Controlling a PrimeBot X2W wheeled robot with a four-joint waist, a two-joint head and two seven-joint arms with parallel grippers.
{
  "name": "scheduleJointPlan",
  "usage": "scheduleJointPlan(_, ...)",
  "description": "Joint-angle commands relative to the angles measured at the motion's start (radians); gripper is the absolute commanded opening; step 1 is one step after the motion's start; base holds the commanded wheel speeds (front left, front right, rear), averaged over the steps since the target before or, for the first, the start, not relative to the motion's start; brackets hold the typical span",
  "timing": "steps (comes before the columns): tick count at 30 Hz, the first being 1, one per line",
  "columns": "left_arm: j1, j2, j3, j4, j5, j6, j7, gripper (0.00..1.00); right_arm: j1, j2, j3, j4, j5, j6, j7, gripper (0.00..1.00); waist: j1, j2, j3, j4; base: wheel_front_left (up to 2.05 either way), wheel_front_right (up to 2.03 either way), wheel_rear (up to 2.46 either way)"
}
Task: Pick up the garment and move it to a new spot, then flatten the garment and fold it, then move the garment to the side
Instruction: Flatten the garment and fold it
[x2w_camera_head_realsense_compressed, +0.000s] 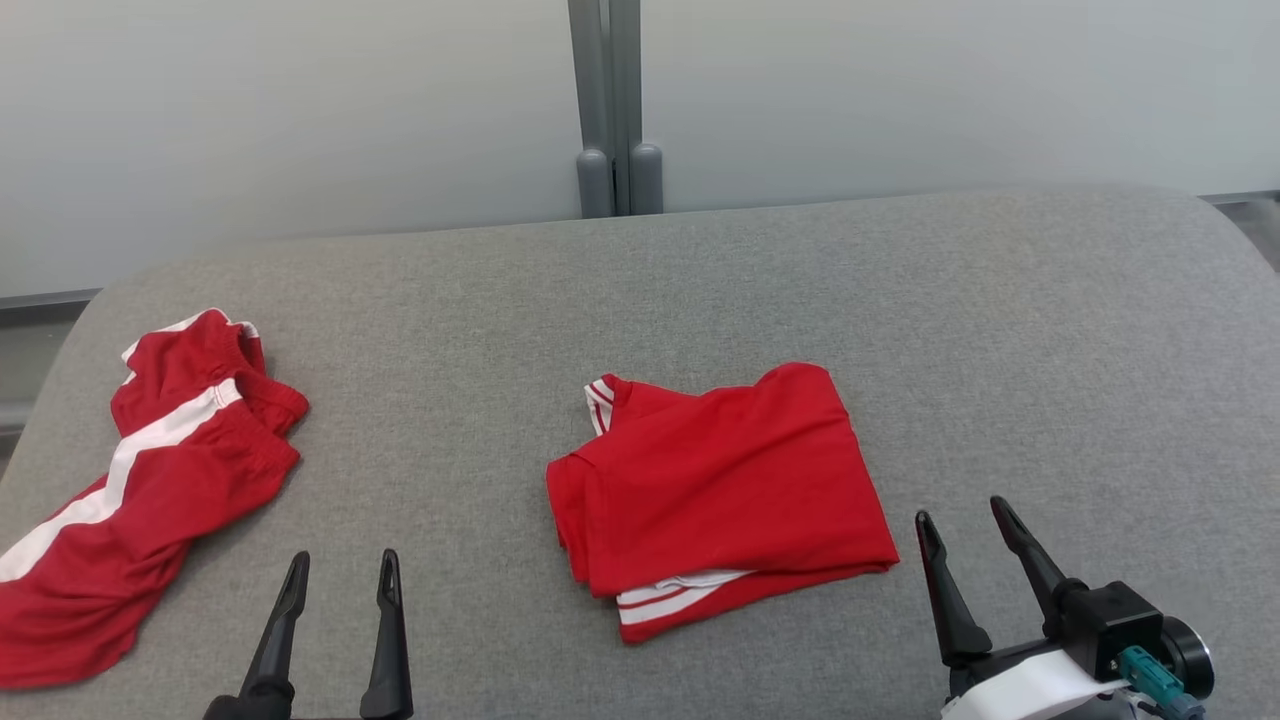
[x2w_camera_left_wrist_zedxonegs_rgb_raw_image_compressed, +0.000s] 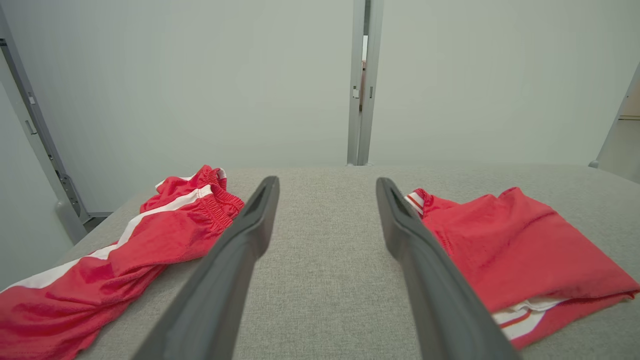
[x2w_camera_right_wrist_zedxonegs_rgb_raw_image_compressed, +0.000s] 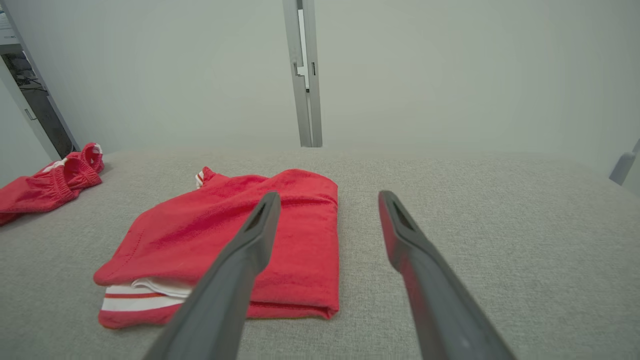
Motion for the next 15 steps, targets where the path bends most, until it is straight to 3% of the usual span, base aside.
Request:
scheduleJointPlan(1,0.014,0.000,0.004,0.004,0.012,-0.002,0.000,1.00,0.013,0.004,0.001,0.004,-0.002,0.000,-0.002,1.00,0.0000,0.0000,-0.004,-0.008,0.00,0.00,0.00)
scheduleJointPlan(15,0.004,-0.001,-0.014,0.022,0.044,0.036,0.000,1.00,-0.010,0.010,0.016,0.012,0.013,0.000,-0.003,1.00,0.0000,0.0000,-0.002,-0.024,0.00,0.00,0.00)
